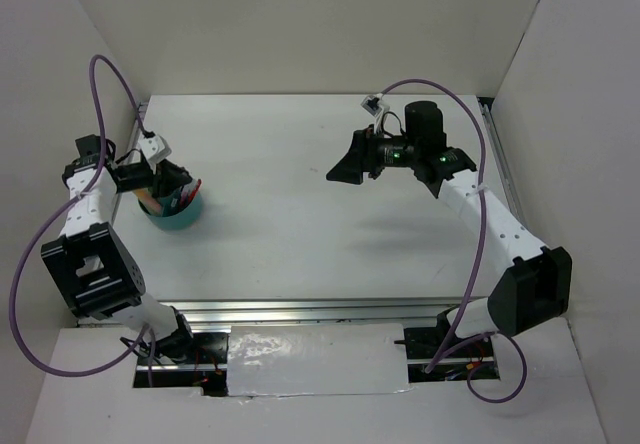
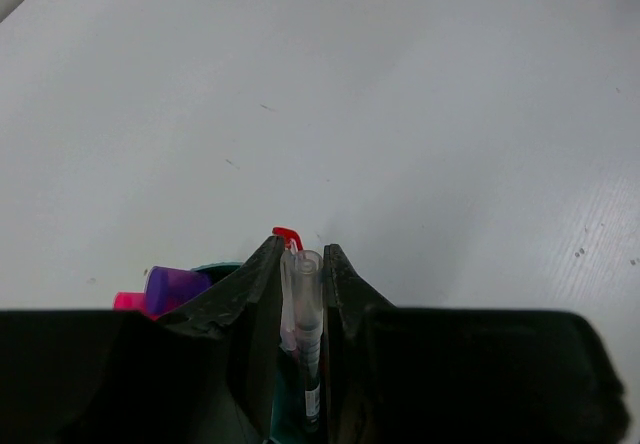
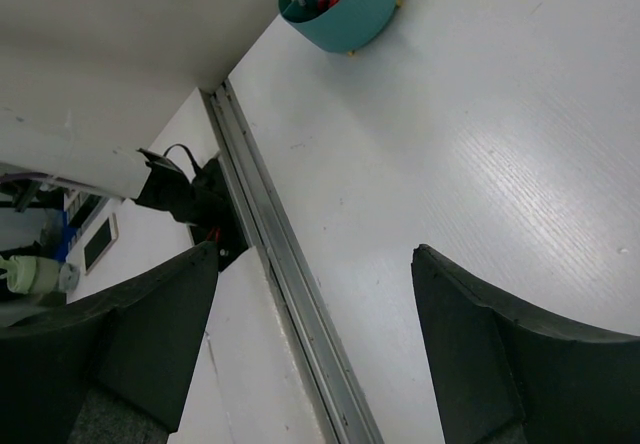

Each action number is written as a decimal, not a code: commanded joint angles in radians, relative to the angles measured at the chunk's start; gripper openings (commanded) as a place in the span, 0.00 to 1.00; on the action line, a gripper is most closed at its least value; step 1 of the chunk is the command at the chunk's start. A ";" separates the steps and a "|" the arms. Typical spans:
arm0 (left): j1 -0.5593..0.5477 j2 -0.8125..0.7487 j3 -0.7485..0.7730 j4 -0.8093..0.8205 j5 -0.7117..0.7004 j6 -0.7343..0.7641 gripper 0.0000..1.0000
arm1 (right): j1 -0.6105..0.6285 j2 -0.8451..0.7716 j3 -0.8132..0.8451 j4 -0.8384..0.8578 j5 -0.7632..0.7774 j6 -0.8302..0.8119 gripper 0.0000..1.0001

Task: Sort the stationery into containers
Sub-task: Place the pen in the storage box.

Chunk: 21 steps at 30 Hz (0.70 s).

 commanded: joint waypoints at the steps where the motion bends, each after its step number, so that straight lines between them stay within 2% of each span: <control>1: 0.008 0.015 -0.007 0.002 0.084 0.078 0.08 | -0.006 0.000 0.023 0.002 -0.021 0.003 0.84; 3: 0.011 0.020 -0.017 -0.014 0.084 0.091 0.17 | -0.005 0.001 0.024 0.000 -0.019 0.000 0.84; 4: 0.013 0.021 -0.020 -0.018 0.083 0.106 0.25 | -0.006 0.001 0.029 -0.004 -0.021 0.000 0.84; 9: 0.026 0.020 -0.020 -0.018 0.073 0.106 0.53 | -0.005 0.004 0.040 -0.020 -0.013 -0.009 0.84; 13: 0.034 0.008 0.022 -0.084 0.070 0.138 0.61 | -0.006 -0.007 0.058 -0.041 -0.004 -0.025 0.84; 17: 0.036 -0.025 0.129 -0.179 0.076 0.166 0.62 | -0.034 -0.042 0.080 -0.078 0.015 -0.074 0.84; 19: 0.026 -0.061 0.187 -0.144 0.063 0.033 0.62 | -0.071 -0.076 0.087 -0.119 0.038 -0.101 0.85; 20: 0.017 -0.077 0.203 -0.117 0.044 -0.116 0.63 | -0.101 -0.086 0.092 -0.159 0.048 -0.138 0.85; 21: -0.027 -0.095 0.219 -0.016 -0.079 -0.251 0.64 | -0.117 -0.111 0.092 -0.184 0.064 -0.163 0.85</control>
